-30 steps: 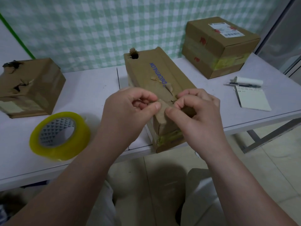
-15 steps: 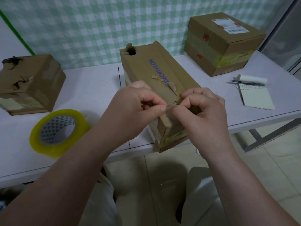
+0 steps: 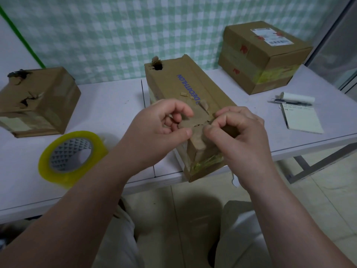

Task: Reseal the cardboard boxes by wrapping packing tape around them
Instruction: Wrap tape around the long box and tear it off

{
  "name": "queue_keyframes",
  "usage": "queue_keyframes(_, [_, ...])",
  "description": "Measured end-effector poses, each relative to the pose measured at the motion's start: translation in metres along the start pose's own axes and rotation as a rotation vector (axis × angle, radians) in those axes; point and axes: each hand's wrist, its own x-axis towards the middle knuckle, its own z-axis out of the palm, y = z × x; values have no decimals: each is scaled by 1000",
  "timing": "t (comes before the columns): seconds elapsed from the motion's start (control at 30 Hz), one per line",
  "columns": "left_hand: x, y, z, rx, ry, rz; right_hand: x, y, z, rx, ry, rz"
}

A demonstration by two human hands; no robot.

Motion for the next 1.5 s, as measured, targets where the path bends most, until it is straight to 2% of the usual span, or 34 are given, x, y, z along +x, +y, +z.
queue_keyframes(0.33, [5, 1, -5, 161, -26, 21, 3, 3, -1, 41, -38, -58])
queue_keyframes(0.53, [10, 4, -5, 241, -25, 33, 1, 5, 3, -8, 20, -57])
queue_keyframes(0.77, [10, 3, 5, 166, 27, 22, -3, 8, 7, -115, 71, -172])
queue_keyframes(1.0, [11, 0, 16, 151, 100, 10, -7, 12, 7, -90, 154, -257])
queue_keyframes(1.13, [9, -2, 18, 141, 149, 23, -10, 13, 8, -43, 119, -215])
queue_keyframes(1.4, [10, -5, 23, 157, 235, 59, -5, 17, 10, -144, 118, -212])
queue_keyframes(1.5, [10, -2, 21, 49, 202, 32, -6, 13, 8, -83, 90, -192])
